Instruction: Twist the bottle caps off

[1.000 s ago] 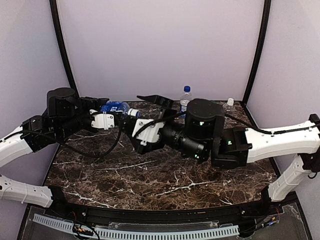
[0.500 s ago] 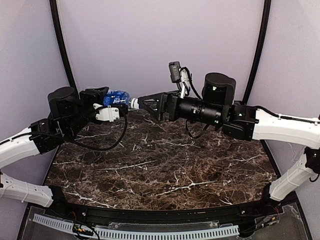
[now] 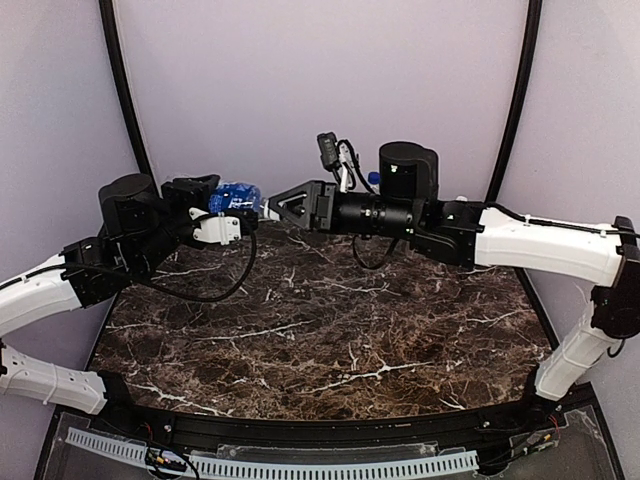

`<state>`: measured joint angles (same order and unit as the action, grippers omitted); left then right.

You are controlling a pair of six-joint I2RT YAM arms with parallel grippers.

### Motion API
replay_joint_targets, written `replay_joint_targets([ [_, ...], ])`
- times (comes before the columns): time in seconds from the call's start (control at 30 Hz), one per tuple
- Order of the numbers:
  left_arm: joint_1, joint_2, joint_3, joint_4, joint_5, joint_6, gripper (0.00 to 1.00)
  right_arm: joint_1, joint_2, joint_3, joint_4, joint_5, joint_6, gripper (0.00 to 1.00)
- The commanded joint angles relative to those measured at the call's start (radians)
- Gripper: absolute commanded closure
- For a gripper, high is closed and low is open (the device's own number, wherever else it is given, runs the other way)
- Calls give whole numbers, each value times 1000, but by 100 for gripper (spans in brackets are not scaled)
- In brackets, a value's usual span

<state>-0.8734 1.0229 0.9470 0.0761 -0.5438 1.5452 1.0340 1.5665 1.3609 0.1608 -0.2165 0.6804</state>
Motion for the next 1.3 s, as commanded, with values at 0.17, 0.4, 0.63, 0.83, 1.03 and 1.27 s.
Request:
replay_joint_targets([
  [0.17, -2, 3, 19, 2, -7, -2, 51, -14, 28, 13, 56, -79, 58, 56],
  [0.4, -1, 5, 19, 5, -3, 1, 51, -15, 23, 4, 61, -87, 60, 100],
  [0.63, -2, 2, 68, -105, 19, -64, 51, 3, 33, 79, -76, -125, -137, 100],
  [0.83, -2, -25, 97, -360, 129, -167, 52, 112, 4, 139, -259, 26, -647, 100],
  [1.03, -2, -36, 136, -535, 235, -213, 52, 246, 18, 167, -327, 369, -1072, 100],
  [1.27, -2, -40, 180, -674, 306, -253, 52, 380, -17, -15, 26, 635, -1774, 100],
])
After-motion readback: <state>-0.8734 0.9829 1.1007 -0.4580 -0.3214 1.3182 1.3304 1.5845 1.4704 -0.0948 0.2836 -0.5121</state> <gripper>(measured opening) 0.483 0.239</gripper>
